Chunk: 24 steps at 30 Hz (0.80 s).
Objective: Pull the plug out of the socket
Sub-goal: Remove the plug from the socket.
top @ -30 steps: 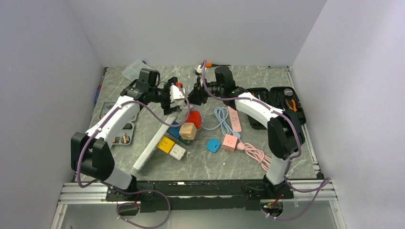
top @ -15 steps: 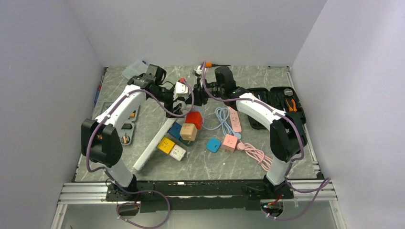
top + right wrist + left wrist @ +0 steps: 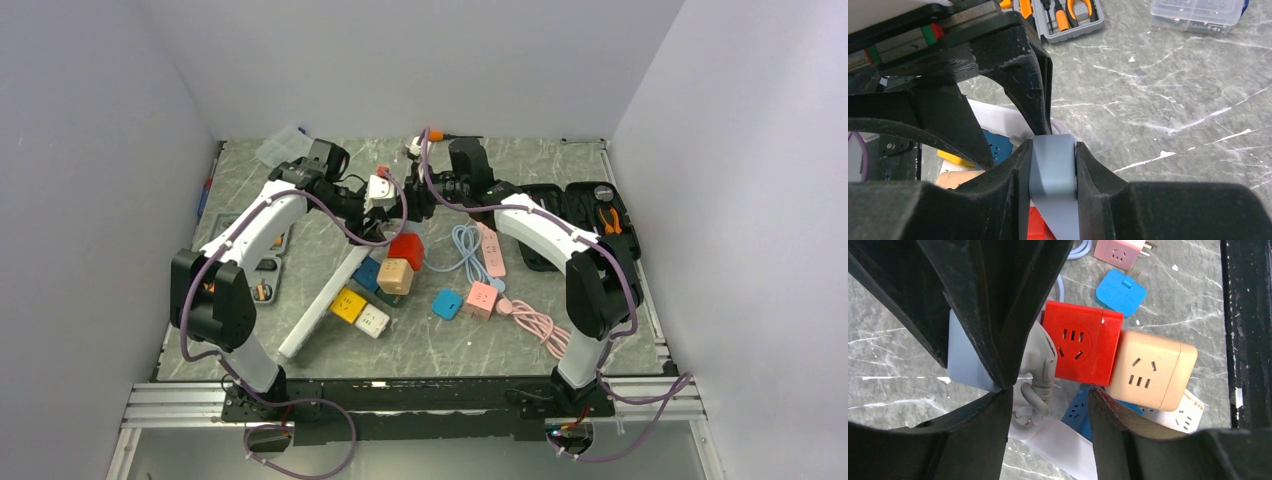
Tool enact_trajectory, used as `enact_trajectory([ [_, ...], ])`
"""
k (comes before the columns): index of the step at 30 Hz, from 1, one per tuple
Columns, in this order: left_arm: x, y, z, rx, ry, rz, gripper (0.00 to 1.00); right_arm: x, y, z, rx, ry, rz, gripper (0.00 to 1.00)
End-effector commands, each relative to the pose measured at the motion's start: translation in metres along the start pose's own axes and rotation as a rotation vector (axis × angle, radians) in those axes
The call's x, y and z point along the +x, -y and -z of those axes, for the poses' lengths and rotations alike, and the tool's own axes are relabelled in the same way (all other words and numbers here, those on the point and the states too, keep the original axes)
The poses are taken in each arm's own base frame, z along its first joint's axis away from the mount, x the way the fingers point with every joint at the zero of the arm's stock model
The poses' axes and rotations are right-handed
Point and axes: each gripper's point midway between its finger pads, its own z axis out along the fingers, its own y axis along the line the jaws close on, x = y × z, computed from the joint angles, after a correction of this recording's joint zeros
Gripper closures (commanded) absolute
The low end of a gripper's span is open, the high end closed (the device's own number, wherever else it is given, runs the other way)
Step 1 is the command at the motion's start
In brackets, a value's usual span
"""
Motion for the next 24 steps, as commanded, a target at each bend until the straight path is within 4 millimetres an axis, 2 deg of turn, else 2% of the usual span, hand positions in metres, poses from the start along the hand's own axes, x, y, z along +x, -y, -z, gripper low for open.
enact_trajectory([
  [1,-0.02,0.002,-0.001,0.007,0.061,-0.027,0.4,-0.092,-0.042,0.019,-0.085,0.185,0.17,1.0],
  [5,-0.021,0.005,-0.005,0.019,0.06,-0.032,0.4,-0.092,-0.045,0.018,-0.086,0.178,0.175,1.0],
  [11,-0.021,0.006,-0.006,0.021,0.061,-0.03,0.59,-0.093,-0.046,0.019,-0.087,0.18,0.178,1.0],
  [14,-0.022,0.006,-0.006,0.025,0.066,-0.022,0.65,-0.092,-0.047,0.019,-0.088,0.183,0.171,1.0],
  [16,-0.023,0.008,-0.006,0.034,0.068,-0.019,0.75,-0.091,-0.048,0.02,-0.086,0.185,0.168,1.0],
  [18,-0.023,0.011,-0.007,0.048,0.066,-0.015,0.93,-0.091,-0.046,0.021,-0.076,0.186,0.17,1.0],
  [19,-0.022,0.012,-0.007,0.054,0.065,-0.013,0.99,-0.091,-0.044,0.022,-0.067,0.186,0.17,1.0],
  [24,-0.022,0.021,-0.004,0.085,0.058,-0.028,1.0,-0.09,-0.025,0.03,-0.009,0.191,0.147,1.0],
])
